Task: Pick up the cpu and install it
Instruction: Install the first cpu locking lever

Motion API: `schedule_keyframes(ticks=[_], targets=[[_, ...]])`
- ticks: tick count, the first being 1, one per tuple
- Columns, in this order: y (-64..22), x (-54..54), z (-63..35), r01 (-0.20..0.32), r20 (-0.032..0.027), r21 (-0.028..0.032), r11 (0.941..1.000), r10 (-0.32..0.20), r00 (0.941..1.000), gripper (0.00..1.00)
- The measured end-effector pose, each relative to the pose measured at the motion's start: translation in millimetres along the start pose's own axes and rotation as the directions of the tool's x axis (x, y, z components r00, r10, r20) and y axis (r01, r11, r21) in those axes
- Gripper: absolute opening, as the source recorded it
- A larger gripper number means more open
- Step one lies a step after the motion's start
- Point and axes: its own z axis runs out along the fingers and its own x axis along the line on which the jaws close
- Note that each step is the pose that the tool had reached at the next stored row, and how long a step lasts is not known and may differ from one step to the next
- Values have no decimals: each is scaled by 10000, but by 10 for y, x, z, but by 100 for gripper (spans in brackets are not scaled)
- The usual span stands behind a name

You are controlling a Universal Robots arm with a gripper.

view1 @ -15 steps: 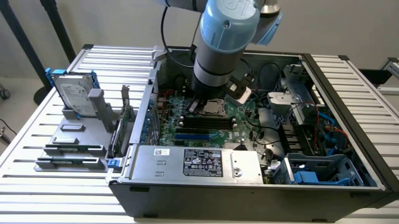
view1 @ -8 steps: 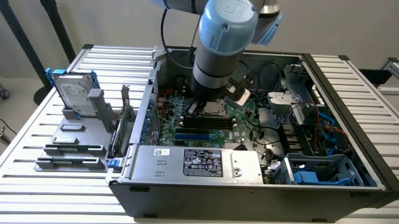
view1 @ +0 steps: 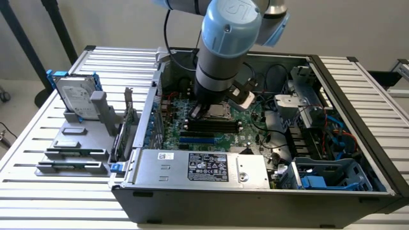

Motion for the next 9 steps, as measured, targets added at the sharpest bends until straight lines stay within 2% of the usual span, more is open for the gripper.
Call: schedule_keyframes(ticks=[9], targets=[[-31, -38, 59, -47, -12, -13, 10000, 47, 10000, 11]])
